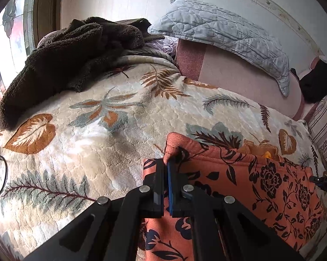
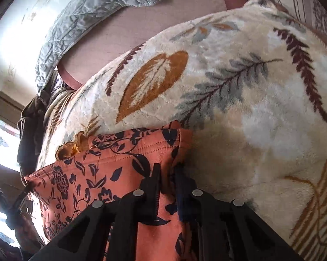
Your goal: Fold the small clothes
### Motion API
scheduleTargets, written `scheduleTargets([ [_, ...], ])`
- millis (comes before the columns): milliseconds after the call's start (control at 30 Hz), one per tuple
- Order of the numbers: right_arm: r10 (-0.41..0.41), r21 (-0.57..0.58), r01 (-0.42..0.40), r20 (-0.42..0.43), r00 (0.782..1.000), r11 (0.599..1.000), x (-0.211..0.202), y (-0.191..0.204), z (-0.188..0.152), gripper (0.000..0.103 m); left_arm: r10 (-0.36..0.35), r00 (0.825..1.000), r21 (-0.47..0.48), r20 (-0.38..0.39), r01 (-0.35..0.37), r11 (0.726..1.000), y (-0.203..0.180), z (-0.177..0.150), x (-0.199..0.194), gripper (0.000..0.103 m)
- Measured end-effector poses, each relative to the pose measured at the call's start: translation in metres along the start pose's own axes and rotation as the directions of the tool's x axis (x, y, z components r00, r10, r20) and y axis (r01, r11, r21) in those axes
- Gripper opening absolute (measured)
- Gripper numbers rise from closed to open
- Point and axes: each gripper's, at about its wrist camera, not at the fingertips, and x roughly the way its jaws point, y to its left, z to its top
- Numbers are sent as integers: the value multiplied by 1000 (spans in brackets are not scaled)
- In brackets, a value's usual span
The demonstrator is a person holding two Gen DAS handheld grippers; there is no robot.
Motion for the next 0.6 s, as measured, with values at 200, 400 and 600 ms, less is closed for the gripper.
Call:
scheduleTargets([
  [200, -46, -111, 62, 138, 989, 992, -36, 29, 10, 7, 10, 999, -16, 41, -10, 1000, 6, 3, -9, 2],
  [400, -92, 72, 90, 28, 995, 993, 27, -16, 11, 20, 90, 984, 3, -157, -91, 996, 13, -7, 67, 10],
  [600, -59, 100, 43, 169, 984, 994, -45, -4, -18, 44, 129, 991, -11, 21, -128, 992, 9, -4, -18, 48],
])
